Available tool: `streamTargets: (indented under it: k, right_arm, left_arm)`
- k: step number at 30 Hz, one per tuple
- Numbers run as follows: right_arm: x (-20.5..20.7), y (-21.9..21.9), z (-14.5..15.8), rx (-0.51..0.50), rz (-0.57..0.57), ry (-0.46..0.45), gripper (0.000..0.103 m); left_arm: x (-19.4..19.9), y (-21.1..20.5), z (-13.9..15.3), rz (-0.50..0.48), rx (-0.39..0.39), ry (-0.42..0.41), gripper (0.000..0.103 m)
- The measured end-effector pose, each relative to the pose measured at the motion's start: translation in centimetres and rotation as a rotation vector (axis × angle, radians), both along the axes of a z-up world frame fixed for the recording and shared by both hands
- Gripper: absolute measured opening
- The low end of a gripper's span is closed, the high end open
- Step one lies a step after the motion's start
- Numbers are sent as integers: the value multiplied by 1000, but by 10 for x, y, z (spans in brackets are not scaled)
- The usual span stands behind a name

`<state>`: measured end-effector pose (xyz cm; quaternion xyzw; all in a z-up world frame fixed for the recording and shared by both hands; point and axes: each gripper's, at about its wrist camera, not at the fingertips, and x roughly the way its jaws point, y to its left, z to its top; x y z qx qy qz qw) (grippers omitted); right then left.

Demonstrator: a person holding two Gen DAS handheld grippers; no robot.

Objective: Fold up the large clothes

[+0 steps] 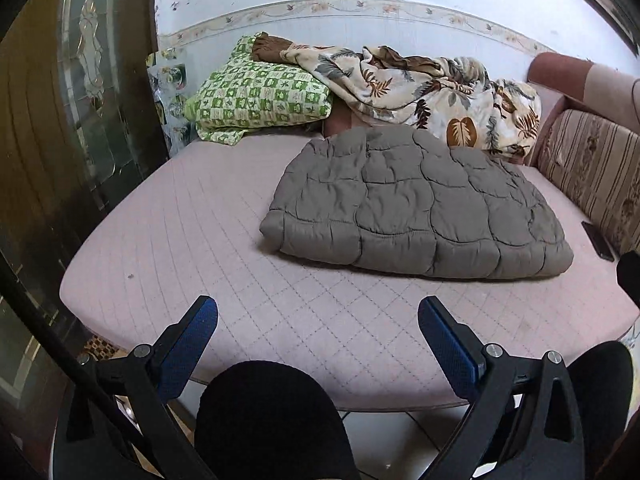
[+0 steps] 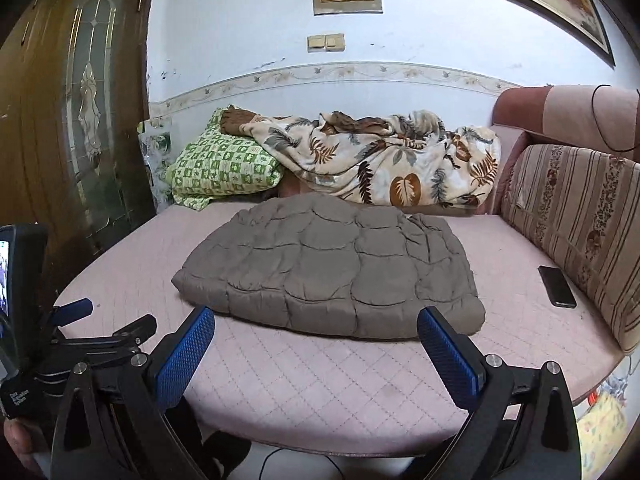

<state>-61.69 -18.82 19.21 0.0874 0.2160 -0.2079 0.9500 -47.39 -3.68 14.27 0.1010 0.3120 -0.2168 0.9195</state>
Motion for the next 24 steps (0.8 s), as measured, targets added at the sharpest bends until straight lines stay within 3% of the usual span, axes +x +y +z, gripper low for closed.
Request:
streamTargets:
  k: [24]
  right_arm:
    - [1,-8,-3,17,-2,7,102]
  left_arm:
    - [-6,-22,2,-43,63,-48,100]
